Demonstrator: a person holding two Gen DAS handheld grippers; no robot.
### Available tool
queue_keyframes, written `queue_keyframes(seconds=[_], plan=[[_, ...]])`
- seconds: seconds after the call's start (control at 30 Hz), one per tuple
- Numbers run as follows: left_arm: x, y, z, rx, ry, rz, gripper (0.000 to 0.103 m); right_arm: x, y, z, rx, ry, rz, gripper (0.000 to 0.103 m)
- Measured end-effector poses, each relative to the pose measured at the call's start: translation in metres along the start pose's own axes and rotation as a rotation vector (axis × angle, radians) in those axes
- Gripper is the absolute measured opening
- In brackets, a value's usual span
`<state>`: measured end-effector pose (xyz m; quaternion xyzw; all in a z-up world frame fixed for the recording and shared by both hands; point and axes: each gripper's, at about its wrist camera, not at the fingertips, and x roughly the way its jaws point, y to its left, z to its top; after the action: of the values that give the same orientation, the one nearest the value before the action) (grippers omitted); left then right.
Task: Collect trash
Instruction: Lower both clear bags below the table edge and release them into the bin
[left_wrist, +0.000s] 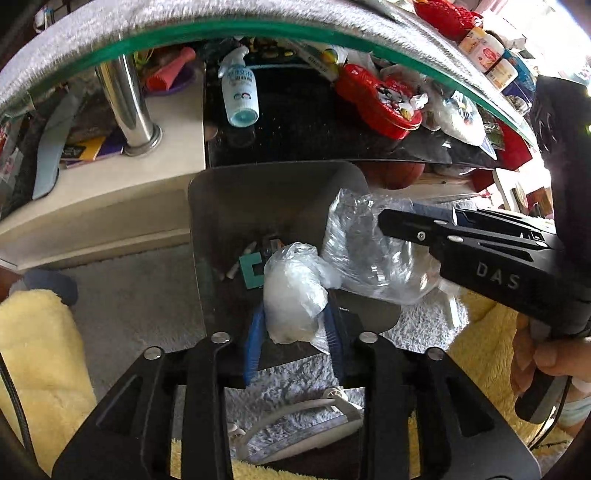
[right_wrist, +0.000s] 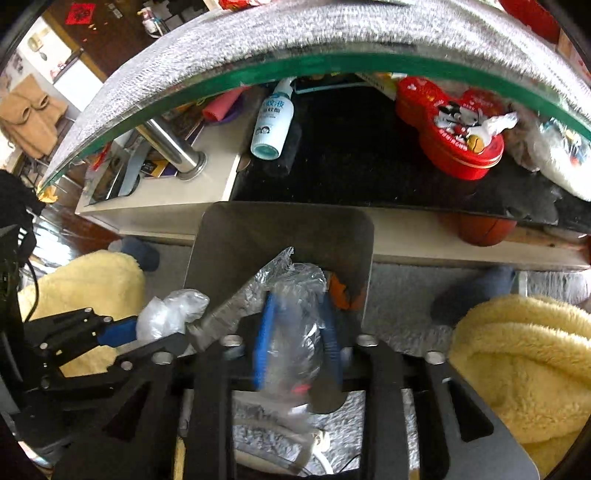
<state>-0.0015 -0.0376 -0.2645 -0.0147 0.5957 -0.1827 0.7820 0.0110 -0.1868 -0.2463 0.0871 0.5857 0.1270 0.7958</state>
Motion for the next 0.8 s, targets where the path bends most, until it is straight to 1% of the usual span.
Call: queue_keyframes(seconds=[0.03,0.07,0.13,0.17,0.2,0.27,0.33,0.4,0.43,0.5,0.6,0.67,0.73,0.8], plan=[[0.002,0.001,0.000,-0.007,0.005,-0.002,0.039,0.001,0.000,0.000,0.002,-0.001,-0.004,0.046],[0.003,0.002,-0.001,-0.014,0.008,-0.004,0.042,0.001,-0.001,0.001,0.004,-0.002,-0.008,0.053],[0.004,0.004,-0.001,-0.026,0.013,-0.009,0.055,-0.001,-0.002,0.002,0.008,-0.010,-0.012,0.061],[0.004,0.006,-0.001,-0.031,0.014,-0.006,0.058,-0.002,-0.002,0.003,0.011,-0.015,-0.014,0.064],[0.004,0.007,-0.001,-0.035,0.014,-0.004,0.062,-0.003,-0.003,0.004,0.015,-0.019,-0.015,0.065],[0.004,0.009,0.000,-0.041,0.013,-0.002,0.066,-0.006,-0.006,0.006,0.022,-0.029,-0.019,0.071],[0.003,0.009,0.000,-0.040,0.013,0.001,0.073,-0.009,-0.009,0.008,0.028,-0.040,-0.025,0.075],[0.001,0.008,0.001,-0.031,0.010,0.007,0.076,-0.014,-0.012,0.009,0.043,-0.049,-0.025,0.081],[0.000,0.007,0.001,-0.026,0.008,0.008,0.079,-0.017,-0.014,0.010,0.049,-0.056,-0.024,0.085],[-0.004,0.006,0.002,-0.017,-0.001,0.015,0.081,-0.024,-0.017,0.012,0.058,-0.073,-0.026,0.086],[-0.013,0.004,0.006,-0.006,-0.027,0.031,0.085,-0.036,-0.020,0.015,0.065,-0.100,-0.047,0.095],[-0.022,0.004,0.009,-0.001,-0.050,0.041,0.087,-0.045,-0.021,0.017,0.062,-0.120,-0.056,0.095],[-0.033,0.002,0.013,0.001,-0.078,0.052,0.092,-0.052,-0.020,0.019,0.061,-0.131,-0.067,0.095],[-0.043,0.002,0.017,0.003,-0.108,0.061,0.093,-0.057,-0.019,0.022,0.059,-0.142,-0.075,0.095]])
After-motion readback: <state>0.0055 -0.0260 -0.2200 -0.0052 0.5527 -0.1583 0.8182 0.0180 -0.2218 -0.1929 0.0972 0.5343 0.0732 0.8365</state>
